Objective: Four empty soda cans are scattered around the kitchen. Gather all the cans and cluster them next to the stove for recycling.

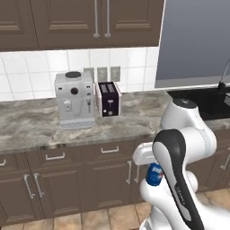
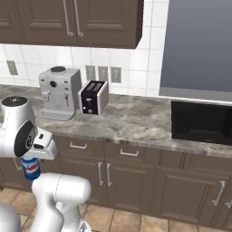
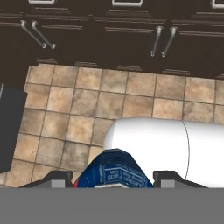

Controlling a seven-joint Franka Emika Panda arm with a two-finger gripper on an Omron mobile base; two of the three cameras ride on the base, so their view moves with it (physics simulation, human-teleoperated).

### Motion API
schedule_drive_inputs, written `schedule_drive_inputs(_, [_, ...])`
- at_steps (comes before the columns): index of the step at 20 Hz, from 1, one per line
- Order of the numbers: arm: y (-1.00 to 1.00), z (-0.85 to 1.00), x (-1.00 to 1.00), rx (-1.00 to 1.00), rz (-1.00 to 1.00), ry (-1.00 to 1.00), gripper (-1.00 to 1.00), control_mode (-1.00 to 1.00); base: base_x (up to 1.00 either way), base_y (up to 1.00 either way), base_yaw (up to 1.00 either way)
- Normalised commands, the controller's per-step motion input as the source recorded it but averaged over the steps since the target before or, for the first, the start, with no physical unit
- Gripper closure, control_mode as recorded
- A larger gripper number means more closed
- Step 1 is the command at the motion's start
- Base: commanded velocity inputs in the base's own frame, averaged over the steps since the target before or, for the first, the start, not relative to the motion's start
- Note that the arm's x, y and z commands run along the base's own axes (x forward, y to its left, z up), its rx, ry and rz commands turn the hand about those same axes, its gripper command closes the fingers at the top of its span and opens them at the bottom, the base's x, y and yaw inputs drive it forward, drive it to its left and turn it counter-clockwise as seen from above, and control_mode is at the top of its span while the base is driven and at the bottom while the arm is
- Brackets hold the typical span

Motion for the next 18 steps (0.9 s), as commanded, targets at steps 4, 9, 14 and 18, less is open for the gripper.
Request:
schedule_drive_inputs(4, [0.0,0.0,0.0,0.0,0.0,0.0,1.0,1.0,0.0,0.3,0.15])
schedule_drive_inputs(9, [0.0,0.0,0.0,0.0,0.0,0.0,1.0,1.0,0.0,0.33,0.16])
schedule_drive_inputs(14, [0.0,0.0,0.0,0.0,0.0,0.0,1.0,1.0,0.0,0.14,0.18])
schedule_drive_inputs(18, [0.0,0.0,0.0,0.0,0.0,0.0,1.0,1.0,0.0,0.05,0.21])
